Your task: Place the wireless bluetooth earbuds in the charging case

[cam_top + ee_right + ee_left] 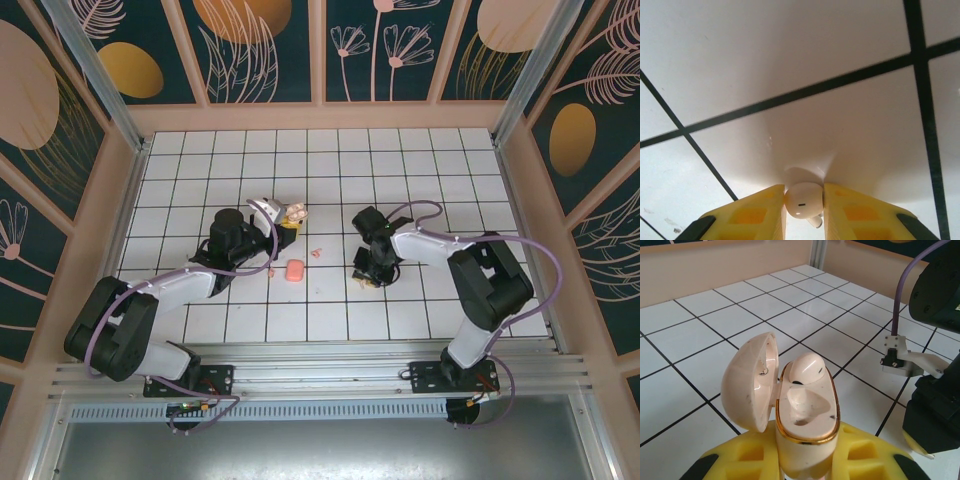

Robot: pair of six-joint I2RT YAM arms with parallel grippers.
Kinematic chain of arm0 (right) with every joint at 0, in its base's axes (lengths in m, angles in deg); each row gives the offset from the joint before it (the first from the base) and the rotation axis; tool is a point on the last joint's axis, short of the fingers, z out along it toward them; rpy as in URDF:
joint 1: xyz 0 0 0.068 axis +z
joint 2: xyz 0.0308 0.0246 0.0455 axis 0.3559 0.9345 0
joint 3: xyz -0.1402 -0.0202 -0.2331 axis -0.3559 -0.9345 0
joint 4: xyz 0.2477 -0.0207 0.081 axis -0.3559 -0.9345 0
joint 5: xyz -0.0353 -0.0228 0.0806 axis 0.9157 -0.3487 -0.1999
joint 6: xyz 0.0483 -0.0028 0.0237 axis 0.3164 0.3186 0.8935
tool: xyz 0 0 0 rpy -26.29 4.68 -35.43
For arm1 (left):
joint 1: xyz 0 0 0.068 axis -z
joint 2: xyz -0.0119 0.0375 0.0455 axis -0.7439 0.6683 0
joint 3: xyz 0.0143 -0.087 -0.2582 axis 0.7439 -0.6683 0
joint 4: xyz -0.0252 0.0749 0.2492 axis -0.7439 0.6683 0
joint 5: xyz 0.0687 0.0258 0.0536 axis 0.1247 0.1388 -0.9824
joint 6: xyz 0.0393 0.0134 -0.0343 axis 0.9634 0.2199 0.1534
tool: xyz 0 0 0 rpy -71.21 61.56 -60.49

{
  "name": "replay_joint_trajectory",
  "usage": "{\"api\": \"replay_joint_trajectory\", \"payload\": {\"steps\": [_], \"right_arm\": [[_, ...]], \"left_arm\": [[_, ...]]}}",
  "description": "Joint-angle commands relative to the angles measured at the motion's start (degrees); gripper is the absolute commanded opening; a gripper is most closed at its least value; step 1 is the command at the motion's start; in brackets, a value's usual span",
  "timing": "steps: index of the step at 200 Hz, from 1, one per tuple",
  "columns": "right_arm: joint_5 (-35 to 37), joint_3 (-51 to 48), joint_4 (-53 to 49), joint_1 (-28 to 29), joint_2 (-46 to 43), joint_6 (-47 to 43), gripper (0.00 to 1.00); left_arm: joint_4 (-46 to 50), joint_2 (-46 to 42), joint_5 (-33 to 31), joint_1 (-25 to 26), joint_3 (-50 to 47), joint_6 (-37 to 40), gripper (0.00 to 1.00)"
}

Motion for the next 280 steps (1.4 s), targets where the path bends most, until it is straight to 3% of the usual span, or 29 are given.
{"api": "replay_joint_trajectory", "payload": {"steps": [1, 93, 134, 191, 280], "right_arm": [[4.7, -2.6, 4.4, 0.2, -5.5, 0.6, 0.24], [8.6, -9.6, 29.5, 3.2, -26.1, -7.4, 0.25], [8.2, -10.9, 39.5, 4.4, -30.5, -9.1, 0.25], [7.4, -4.8, 45.1, 6.4, -26.5, -13.0, 0.25], [7.0, 3.8, 45.1, 10.6, -17.2, -17.0, 0.25]], "left_arm": [[-5.3, -1.0, 2.6, 0.4, -1.2, 1.0, 0.14], [-32.7, 10.0, 9.1, 0.4, -4.4, -7.3, 0.12], [-34.8, 12.2, 10.0, 0.4, -2.6, -8.8, 0.12], [-33.5, 13.1, 10.6, 1.2, -1.0, -8.7, 0.11], [-33.7, 12.6, 9.2, 1.6, -0.9, -10.0, 0.11]]}}
